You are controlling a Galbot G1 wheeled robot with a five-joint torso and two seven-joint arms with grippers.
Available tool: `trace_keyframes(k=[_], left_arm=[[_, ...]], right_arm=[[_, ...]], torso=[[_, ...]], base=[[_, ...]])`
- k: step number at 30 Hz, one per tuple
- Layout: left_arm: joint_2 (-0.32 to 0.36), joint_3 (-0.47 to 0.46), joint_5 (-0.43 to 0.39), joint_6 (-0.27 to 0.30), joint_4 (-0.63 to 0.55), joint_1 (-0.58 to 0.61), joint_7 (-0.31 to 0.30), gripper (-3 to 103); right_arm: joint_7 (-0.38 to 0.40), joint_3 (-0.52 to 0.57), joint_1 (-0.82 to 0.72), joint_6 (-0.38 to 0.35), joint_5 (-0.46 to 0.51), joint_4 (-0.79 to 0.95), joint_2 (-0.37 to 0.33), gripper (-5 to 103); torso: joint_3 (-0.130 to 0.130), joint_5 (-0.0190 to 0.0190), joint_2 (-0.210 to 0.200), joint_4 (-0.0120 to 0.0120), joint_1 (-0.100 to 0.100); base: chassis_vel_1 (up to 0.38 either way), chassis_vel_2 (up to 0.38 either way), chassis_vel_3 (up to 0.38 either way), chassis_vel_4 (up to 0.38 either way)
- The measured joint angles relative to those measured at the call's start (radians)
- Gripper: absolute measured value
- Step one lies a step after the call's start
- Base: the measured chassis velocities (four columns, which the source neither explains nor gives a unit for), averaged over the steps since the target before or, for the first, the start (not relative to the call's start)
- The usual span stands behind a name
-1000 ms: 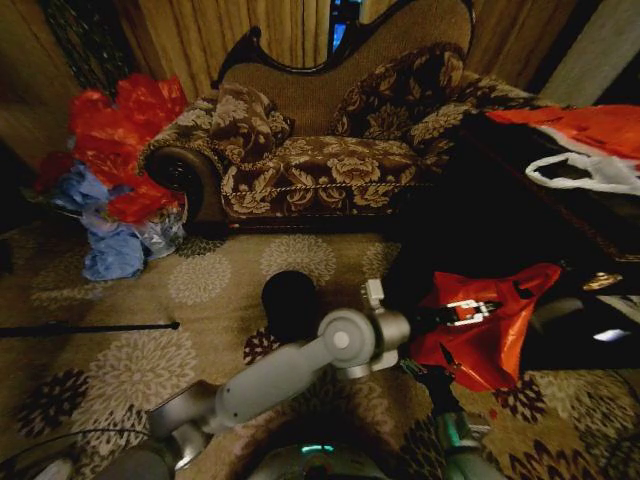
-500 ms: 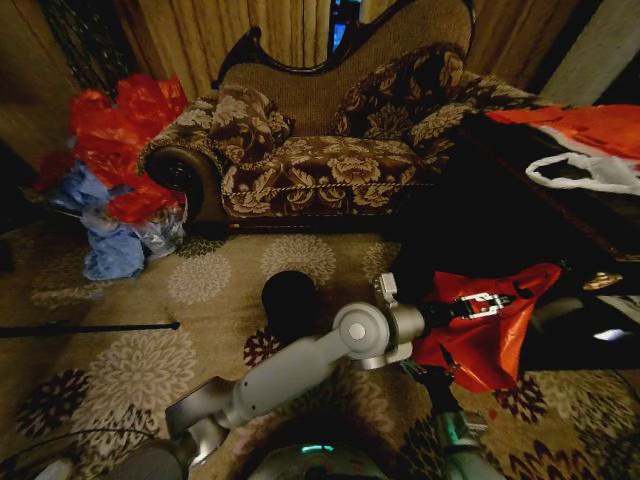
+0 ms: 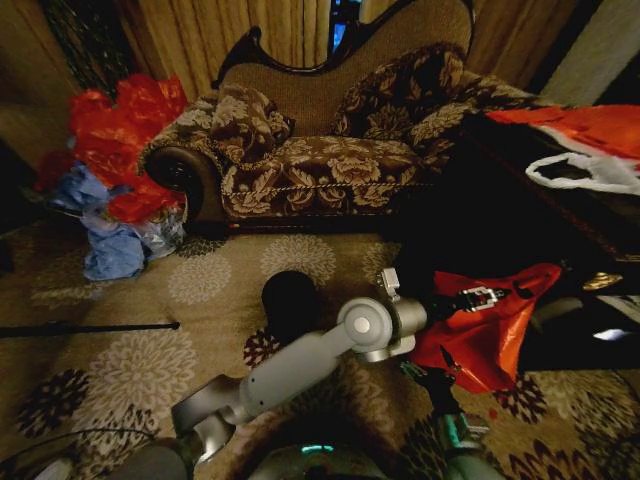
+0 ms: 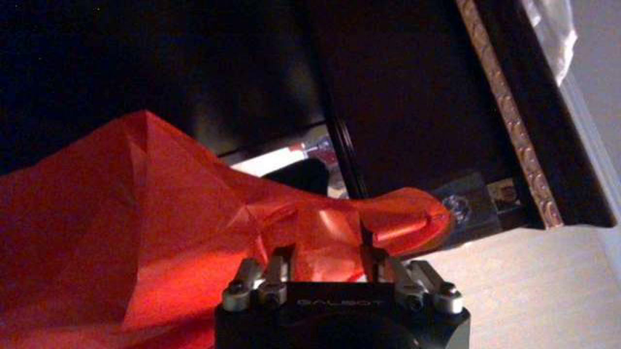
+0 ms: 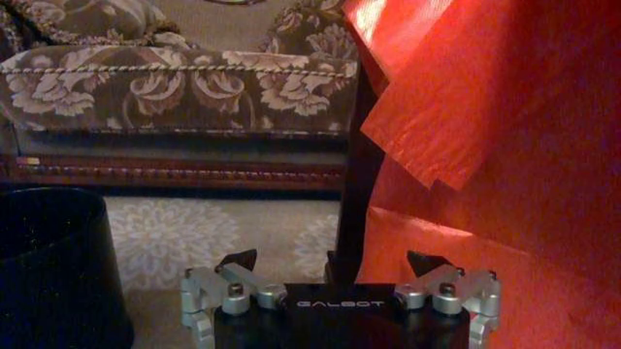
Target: Place a garbage bag over the trash bin.
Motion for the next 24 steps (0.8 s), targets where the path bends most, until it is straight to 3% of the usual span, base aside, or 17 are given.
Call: trace_keyframes(k=[14, 24], left_arm=[[-0.028, 0.009, 0.021, -0.028, 0.021, -0.001, -0.01, 5], [-0.028, -0.001, 0.027, -0.024, 0.014, 0.015, -0.02, 0]], right_arm=[[0.0, -0.003, -0.008, 0.004, -0.01, 0.0, -0.002, 100], [-0.001, 0.0, -0.009, 0.007, -0.011, 0.005, -0.004, 100]], torso=[[0.0, -0.0001, 0.0, 0.0, 0.0], [0.0, -0.0001, 0.0, 0.0, 0.0]], base=[[0.0, 0.0, 0.0, 0.0], [0.0, 0.0, 0.0, 0.0]])
